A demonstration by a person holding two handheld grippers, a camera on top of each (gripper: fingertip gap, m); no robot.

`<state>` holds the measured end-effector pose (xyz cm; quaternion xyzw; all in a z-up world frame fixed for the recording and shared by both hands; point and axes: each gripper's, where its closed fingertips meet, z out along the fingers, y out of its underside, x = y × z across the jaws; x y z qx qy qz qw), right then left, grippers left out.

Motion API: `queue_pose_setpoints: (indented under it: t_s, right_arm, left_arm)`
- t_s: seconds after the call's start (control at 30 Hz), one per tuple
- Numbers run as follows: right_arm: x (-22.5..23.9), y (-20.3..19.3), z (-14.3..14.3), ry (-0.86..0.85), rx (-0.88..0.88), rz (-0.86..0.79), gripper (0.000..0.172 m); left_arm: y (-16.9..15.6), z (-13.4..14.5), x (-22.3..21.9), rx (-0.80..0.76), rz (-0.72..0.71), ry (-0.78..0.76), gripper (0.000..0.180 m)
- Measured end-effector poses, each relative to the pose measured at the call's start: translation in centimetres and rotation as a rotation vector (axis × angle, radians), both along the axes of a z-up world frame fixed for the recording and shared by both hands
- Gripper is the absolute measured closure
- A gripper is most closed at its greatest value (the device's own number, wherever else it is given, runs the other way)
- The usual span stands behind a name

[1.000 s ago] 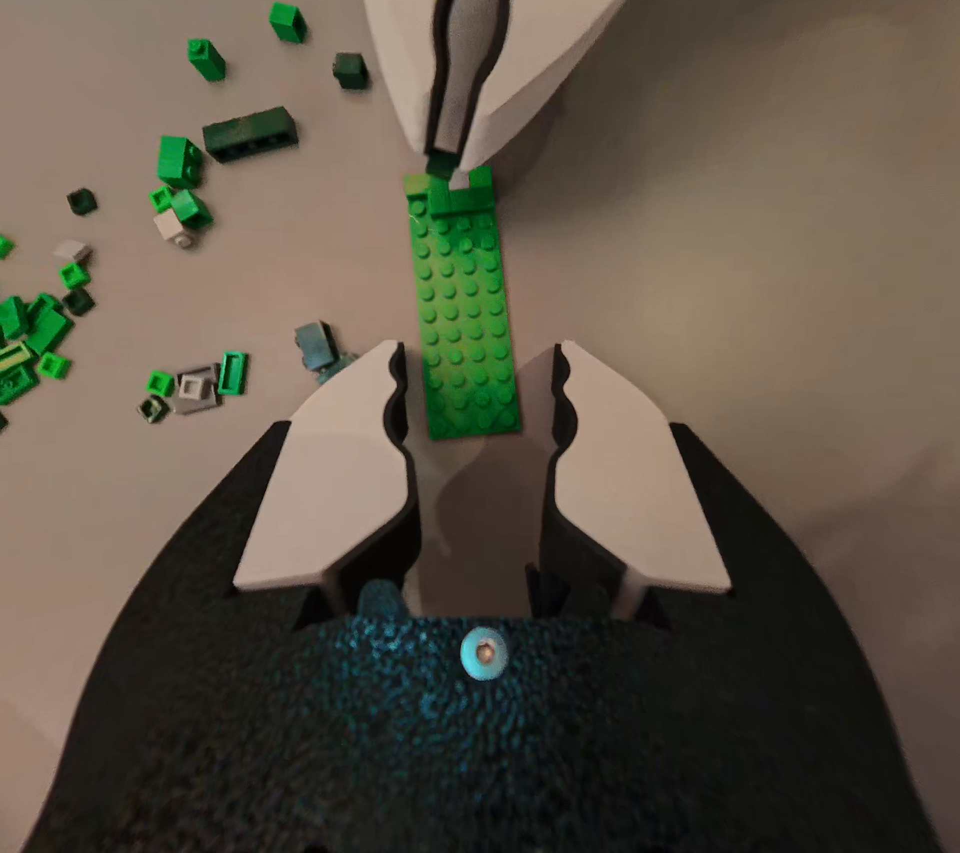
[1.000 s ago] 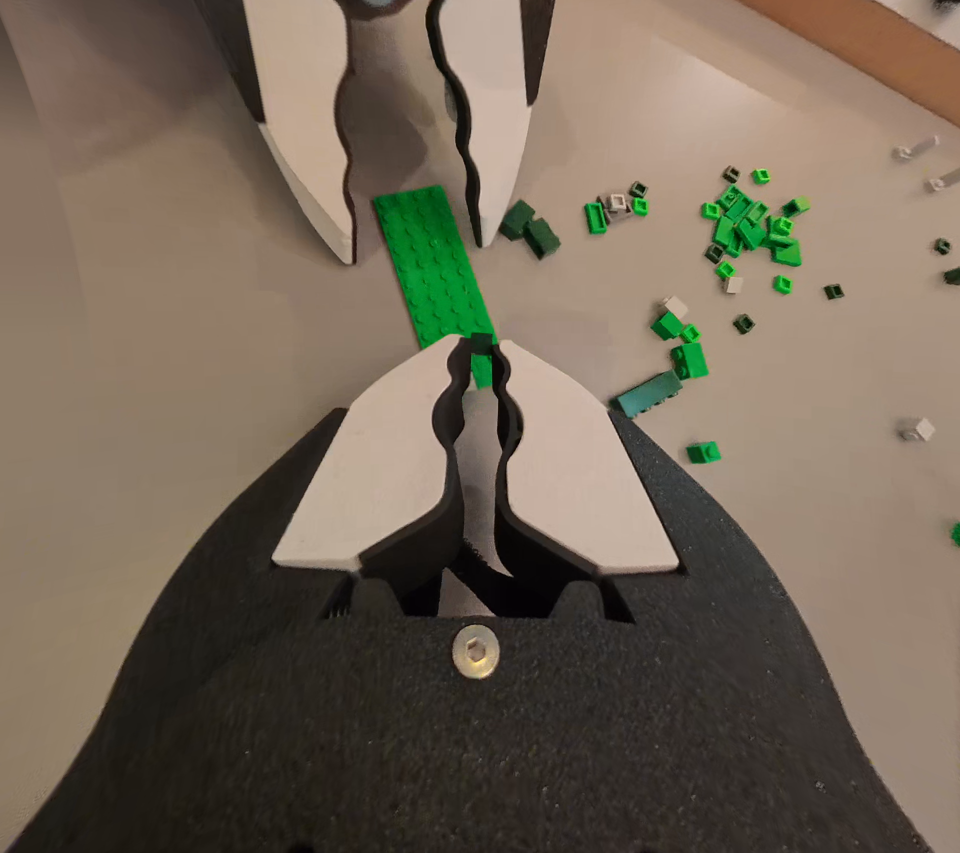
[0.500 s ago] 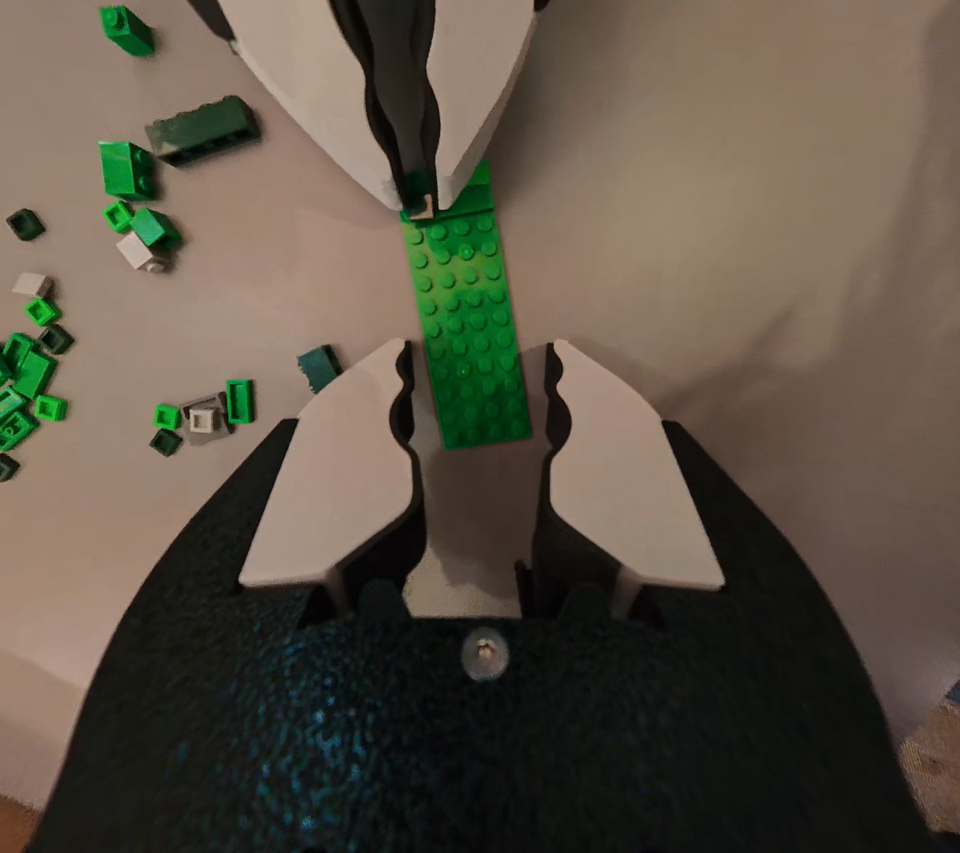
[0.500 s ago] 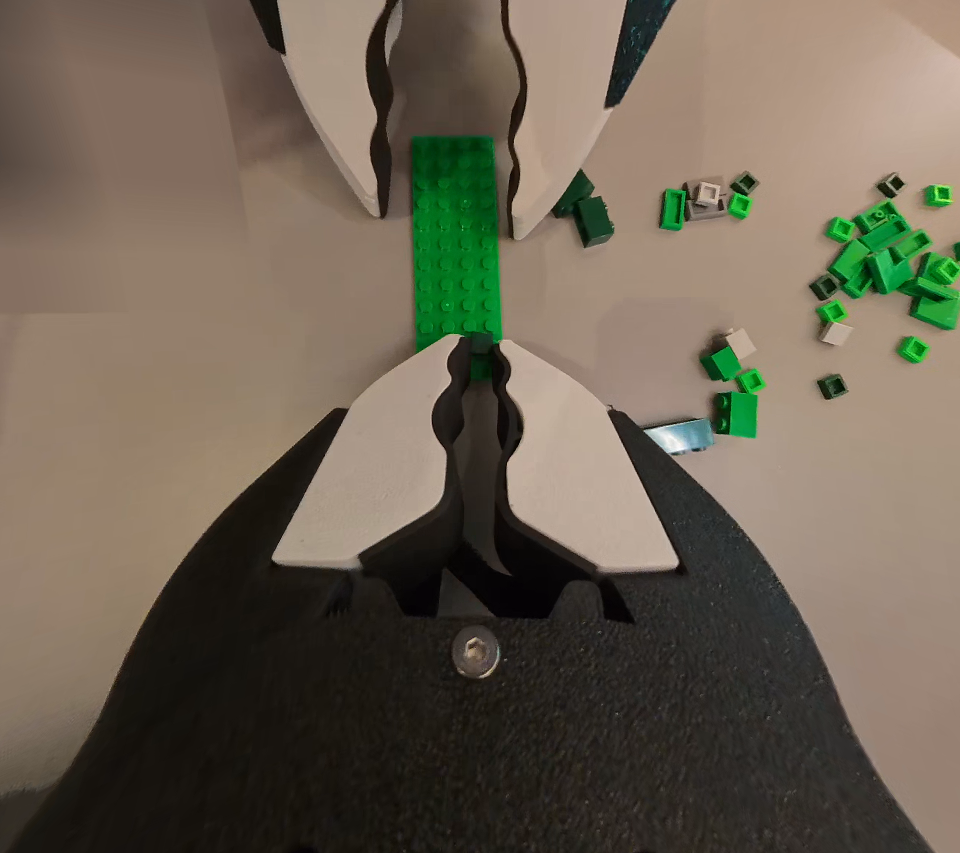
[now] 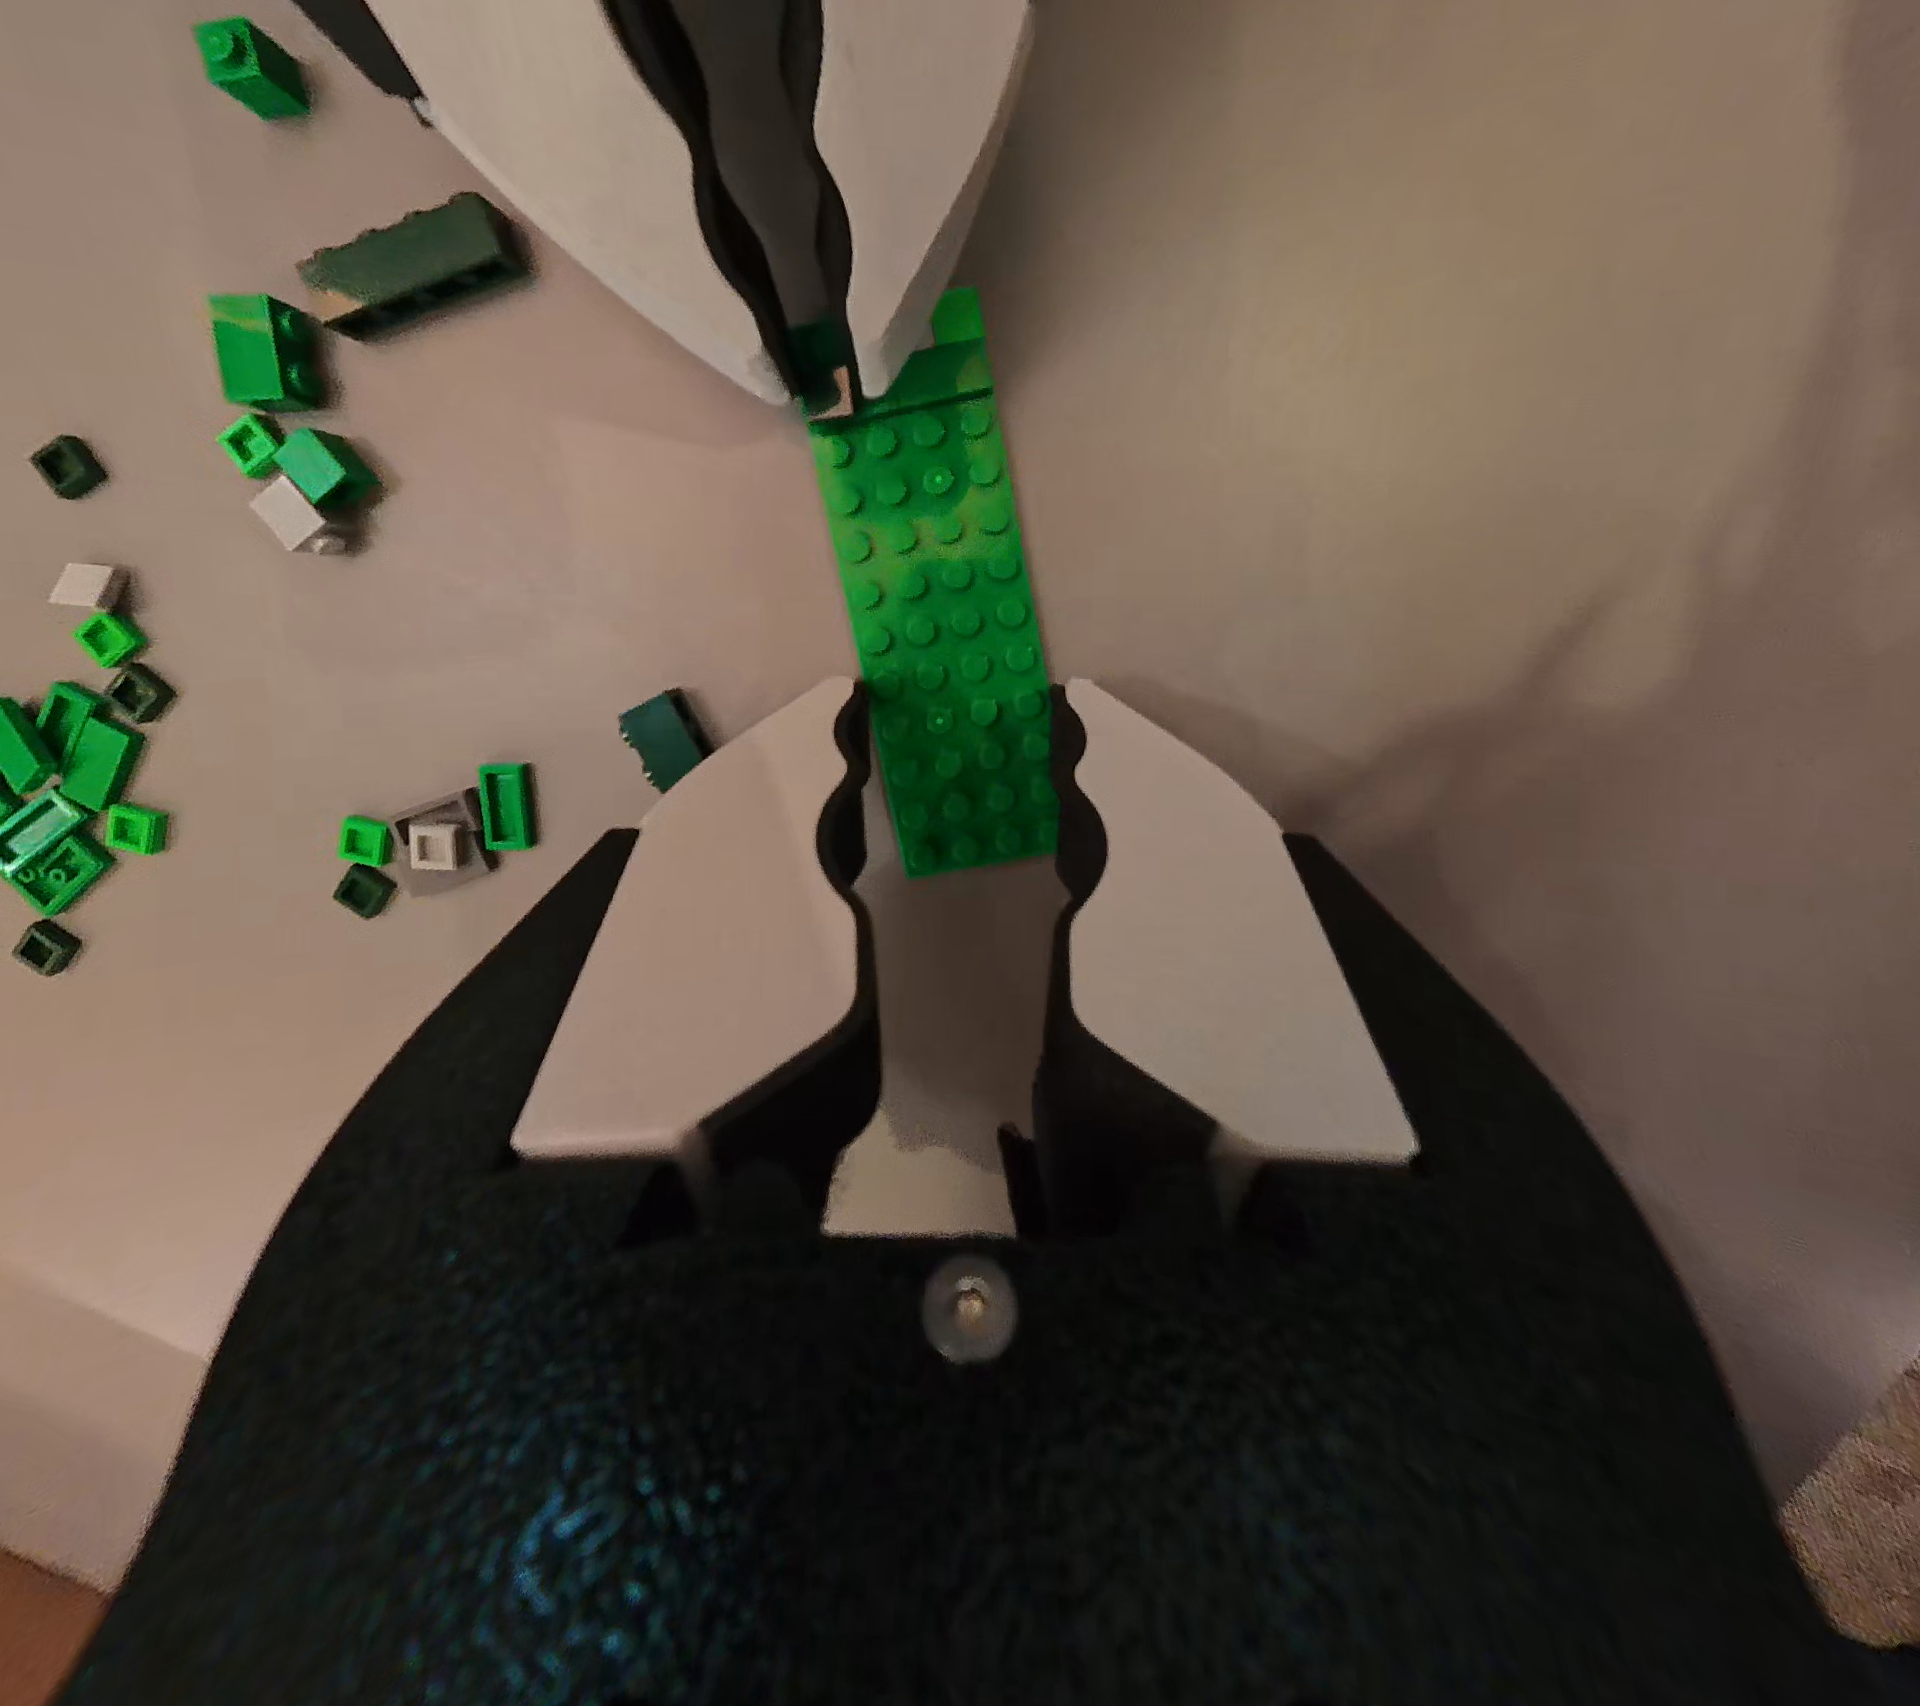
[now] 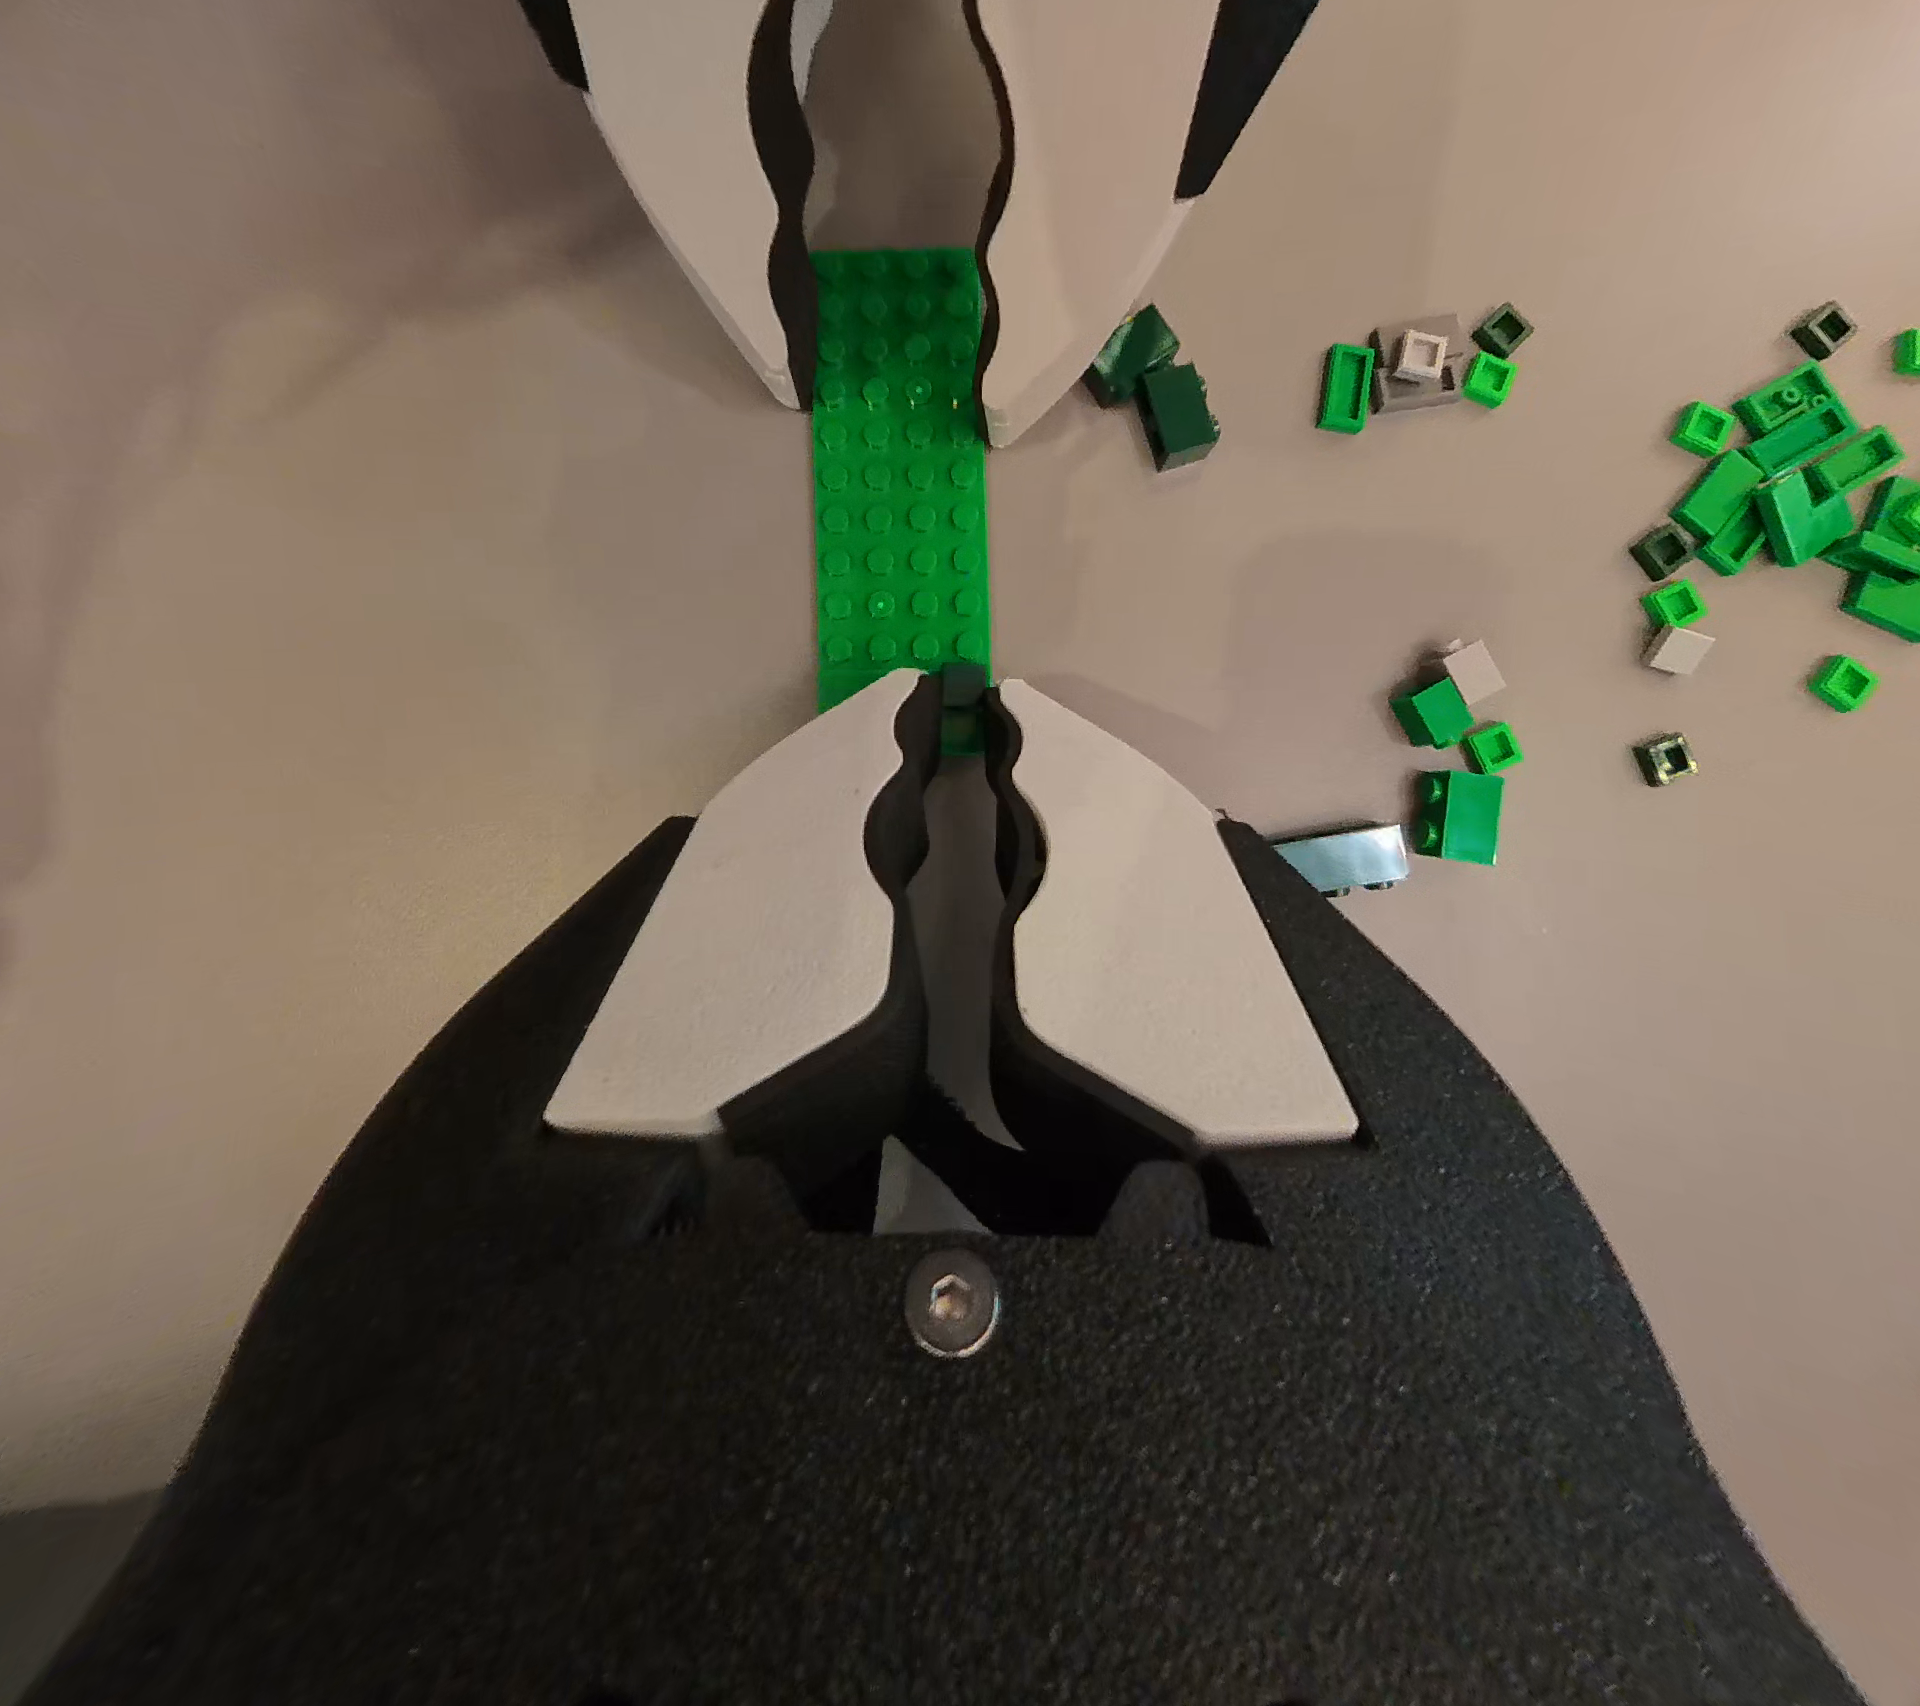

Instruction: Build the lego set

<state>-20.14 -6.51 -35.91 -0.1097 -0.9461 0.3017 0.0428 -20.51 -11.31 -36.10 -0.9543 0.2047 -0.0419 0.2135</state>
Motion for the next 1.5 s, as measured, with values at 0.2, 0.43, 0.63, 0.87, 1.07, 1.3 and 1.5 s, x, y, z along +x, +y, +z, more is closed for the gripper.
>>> queue_pose_setpoints:
  t_s: [0.2,0.43,0.63,0.87,1.07,1.3,1.5]
  right_arm:
    - [0.4,0.1,0.1,-0.033,0.03,0.004,0.164]
    - [0.5,-0.1,0.1,-0.047,0.048,0.001,0.16]
    - [0.2,0.3,0.0,-0.038,0.056,-0.03,0.16]
    - [0.5,0.4,0.0,-0.061,0.067,-0.025,0.159]
    - [0.7,0.8,0.7,-0.006,0.067,-0.069,0.155]
    - [2.0,0.4,1.7,0.303,0.009,-0.198,0.132]
    - [2.4,0.2,1.3,0.641,0.148,-0.225,0.134]
  left_arm:
    - [0.0,0.0,0.0,0.06,0.012,-0.029,0.148]
    - [0.0,0.1,0.0,0.098,0.018,-0.046,0.149]
    - [0.0,0.1,0.1,0.106,0.008,-0.052,0.149]
    - [0.0,0.1,0.1,0.11,0.008,-0.056,0.149]
    - [0.1,0.1,0.1,0.119,0.013,-0.06,0.149]
    - [0.7,0.2,0.1,0.18,0.086,-0.117,0.149]
    - [0.7,0.1,-0.1,0.189,0.098,-0.147,0.149]
